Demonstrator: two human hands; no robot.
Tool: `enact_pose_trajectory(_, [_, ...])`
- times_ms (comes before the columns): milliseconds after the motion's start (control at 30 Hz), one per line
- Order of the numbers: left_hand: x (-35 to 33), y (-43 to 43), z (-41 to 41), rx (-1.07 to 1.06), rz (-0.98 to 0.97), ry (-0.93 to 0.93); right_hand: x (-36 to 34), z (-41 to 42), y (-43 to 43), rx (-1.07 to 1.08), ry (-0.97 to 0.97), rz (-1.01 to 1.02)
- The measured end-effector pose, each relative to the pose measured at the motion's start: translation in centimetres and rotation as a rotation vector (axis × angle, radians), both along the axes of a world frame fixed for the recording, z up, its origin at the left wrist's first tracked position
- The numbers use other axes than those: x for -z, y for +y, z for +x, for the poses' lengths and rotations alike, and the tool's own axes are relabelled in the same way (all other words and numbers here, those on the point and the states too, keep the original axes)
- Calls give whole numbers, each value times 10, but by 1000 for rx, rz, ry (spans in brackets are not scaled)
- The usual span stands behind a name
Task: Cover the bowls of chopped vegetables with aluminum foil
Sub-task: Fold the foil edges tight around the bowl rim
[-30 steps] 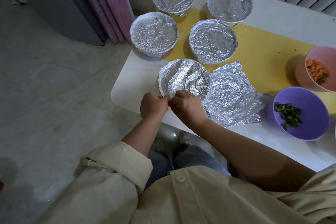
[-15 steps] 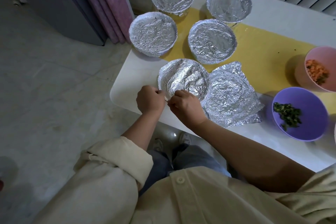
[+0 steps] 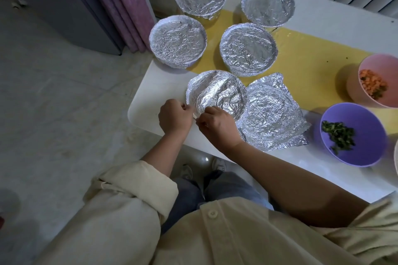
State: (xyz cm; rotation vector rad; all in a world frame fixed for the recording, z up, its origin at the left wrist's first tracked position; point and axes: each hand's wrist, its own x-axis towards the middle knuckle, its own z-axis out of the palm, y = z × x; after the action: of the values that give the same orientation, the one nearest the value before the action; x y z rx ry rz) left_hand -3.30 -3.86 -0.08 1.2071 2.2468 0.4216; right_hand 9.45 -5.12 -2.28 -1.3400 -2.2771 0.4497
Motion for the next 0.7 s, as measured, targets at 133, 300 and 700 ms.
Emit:
enact_pose_trajectory(133, [9,-12,2,-110,-74,-207,-2,-3,1,7,20,18])
enact_pose_trajectory(300, [9,-8,3,-85,-88,-206,-3,7,-1,-70,-8,20])
enact_pose_trajectory(700, [13,-6,-1,-49,-96,-193,4,22,3,-108,-45,44])
